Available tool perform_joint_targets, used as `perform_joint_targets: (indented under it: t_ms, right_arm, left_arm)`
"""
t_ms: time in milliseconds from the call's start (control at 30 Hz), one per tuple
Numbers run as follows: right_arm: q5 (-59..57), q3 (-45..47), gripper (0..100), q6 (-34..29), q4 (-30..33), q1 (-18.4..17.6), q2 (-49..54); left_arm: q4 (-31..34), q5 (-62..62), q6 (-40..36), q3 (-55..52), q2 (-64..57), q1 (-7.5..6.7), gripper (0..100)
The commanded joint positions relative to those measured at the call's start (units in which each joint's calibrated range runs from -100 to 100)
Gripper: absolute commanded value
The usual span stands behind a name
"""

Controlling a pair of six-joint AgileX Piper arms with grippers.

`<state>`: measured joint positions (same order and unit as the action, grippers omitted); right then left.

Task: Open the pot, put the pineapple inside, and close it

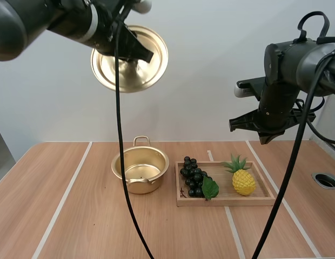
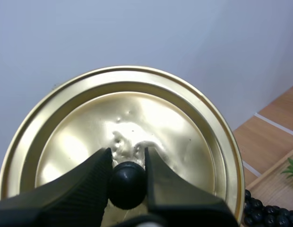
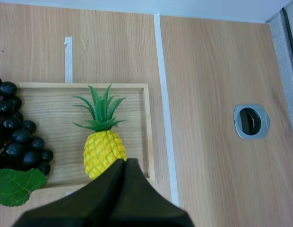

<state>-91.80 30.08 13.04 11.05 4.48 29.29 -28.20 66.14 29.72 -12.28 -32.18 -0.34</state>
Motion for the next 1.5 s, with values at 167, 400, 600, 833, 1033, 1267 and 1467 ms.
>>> perform_joint_targets:
  t_ms: [167, 400, 600, 833, 1033, 1267, 1467]
  right_arm:
    - [-3.36, -0.08, 19, 0.62, -0.09, 0.24, 0.55]
    - [-3.9, -0.08, 100, 1.53, -0.52, 0.24, 0.55]
    - [-1.64, -0.08, 100, 1.53, -1.19, 0.24, 0.55]
    - [1.74, -0.08, 100, 4.94, -9.62, 0.24, 0.41]
    - [6.49, 1.81, 100, 5.27, -10.13, 0.24, 0.41]
    - [10.02, 7.44, 100, 5.47, -11.74, 0.24, -3.66]
    - [12.61, 7.75, 100, 5.47, -9.68, 0.24, -3.97]
  left_arm:
    - [-0.31, 3.81, -0.14, 10.82, -5.15, -0.05, 0]
    - [1.11, 9.23, -0.83, 19.56, -5.88, -0.05, 0]
    - [3.44, 9.55, -2.35, 24.82, -5.88, -0.05, 0]
    - [4.66, 15.64, -2.45, 29.77, -5.88, -0.05, 0]
    - [5.14, 19.26, -2.45, 31.16, -6.13, -0.05, 0]
    - [6.17, 21.92, -2.45, 31.16, -6.5, -0.05, 0]
    - [6.17, 23.25, -2.45, 31.16, -6.5, -0.05, 0]
